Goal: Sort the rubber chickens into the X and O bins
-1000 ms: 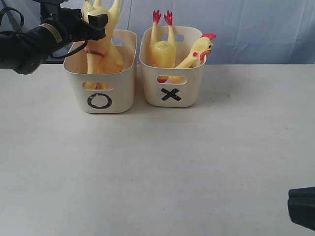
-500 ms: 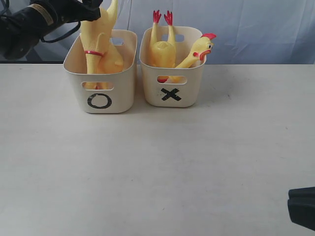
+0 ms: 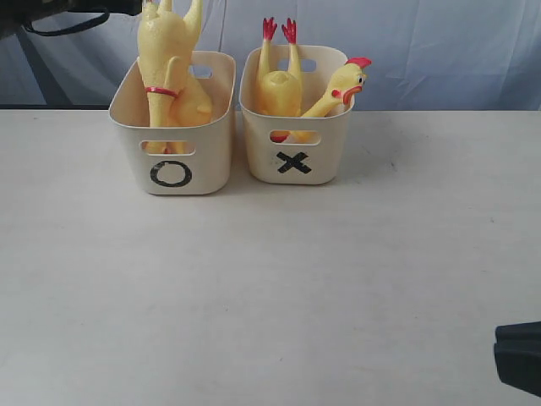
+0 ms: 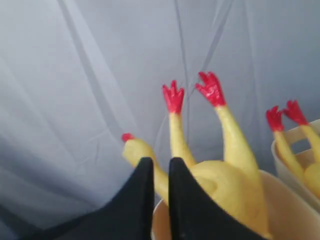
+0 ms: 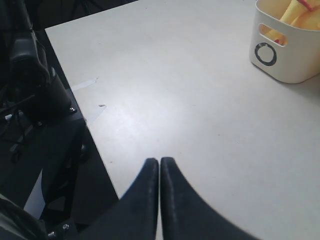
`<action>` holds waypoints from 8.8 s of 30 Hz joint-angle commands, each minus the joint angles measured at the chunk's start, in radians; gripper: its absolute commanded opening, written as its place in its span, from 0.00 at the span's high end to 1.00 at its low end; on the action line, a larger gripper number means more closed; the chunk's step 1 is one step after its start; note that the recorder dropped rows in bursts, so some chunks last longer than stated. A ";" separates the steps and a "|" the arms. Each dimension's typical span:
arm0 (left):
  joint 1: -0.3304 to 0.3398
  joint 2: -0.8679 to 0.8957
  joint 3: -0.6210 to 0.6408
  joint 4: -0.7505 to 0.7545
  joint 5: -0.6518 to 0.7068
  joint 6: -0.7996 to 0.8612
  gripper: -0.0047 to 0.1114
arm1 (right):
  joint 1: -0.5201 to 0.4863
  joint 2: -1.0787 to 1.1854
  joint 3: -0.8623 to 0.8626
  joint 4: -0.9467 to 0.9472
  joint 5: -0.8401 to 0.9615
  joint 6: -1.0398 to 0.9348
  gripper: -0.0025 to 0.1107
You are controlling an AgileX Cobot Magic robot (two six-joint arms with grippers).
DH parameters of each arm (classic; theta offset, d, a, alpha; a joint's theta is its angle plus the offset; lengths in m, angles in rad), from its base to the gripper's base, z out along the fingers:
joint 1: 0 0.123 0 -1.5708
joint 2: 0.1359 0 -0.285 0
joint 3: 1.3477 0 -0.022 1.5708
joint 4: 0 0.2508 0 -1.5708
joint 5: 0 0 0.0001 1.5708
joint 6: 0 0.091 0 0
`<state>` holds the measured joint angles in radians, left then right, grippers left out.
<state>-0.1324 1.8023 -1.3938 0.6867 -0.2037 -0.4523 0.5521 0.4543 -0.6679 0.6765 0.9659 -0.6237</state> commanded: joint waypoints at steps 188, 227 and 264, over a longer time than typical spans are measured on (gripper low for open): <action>0.110 -1.802 1.394 -0.510 0.283 -0.298 0.96 | -0.433 -0.454 0.668 -0.643 -0.770 0.000 0.97; 0.110 -1.802 1.394 -0.306 0.428 -0.008 0.96 | -0.433 -0.454 0.668 -0.654 -0.660 0.374 0.97; 0.110 -1.802 1.394 -0.319 0.443 0.094 0.96 | -0.433 -0.454 0.668 -0.649 -0.660 0.496 0.97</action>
<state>-0.0209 0.0051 -0.0045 0.3718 0.2374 -0.3619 0.1145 0.0064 -0.0022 0.0311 0.3105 -0.1312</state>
